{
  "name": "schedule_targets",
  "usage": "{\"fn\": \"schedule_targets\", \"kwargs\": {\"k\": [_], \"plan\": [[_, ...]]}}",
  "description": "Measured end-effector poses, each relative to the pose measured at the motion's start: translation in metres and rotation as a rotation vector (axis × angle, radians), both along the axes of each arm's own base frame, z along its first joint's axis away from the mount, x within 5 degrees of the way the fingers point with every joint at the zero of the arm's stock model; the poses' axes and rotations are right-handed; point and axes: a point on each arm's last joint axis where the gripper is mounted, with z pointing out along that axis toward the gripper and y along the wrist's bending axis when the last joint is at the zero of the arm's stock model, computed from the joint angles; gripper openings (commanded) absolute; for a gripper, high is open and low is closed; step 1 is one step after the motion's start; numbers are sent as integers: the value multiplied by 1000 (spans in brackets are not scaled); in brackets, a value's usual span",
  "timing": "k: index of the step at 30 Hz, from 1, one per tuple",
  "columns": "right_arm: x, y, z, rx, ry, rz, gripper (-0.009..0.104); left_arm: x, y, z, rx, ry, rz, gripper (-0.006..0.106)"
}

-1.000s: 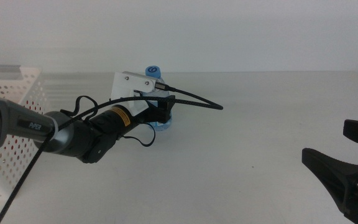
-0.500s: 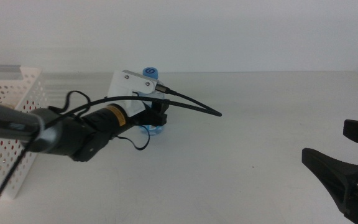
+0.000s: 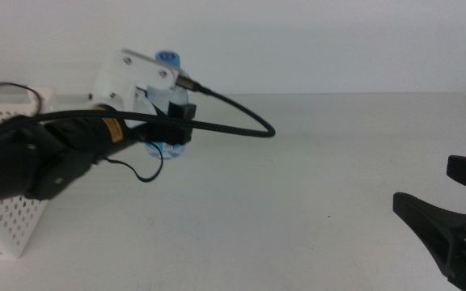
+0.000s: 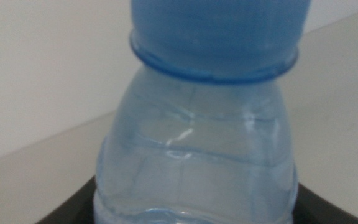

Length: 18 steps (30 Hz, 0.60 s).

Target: Use arms to grab the bottles and put them into the dustbin to the left of the table.

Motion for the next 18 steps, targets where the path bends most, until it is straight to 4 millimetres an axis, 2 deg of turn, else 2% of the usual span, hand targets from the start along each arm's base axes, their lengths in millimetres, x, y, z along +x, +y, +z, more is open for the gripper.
{"fn": "schedule_targets", "kwargs": {"k": [6, 14, 18], "plan": [[0, 0, 0, 0, 0, 0, 73, -24, 11, 41, -28, -34, 45, -3], [0, 0, 0, 0, 0, 0, 73, -51, 26, 75, -31, -63, 94, -3], [0, 0, 0, 0, 0, 0, 73, -65, 35, 85, -16, -39, 133, -3]]}}
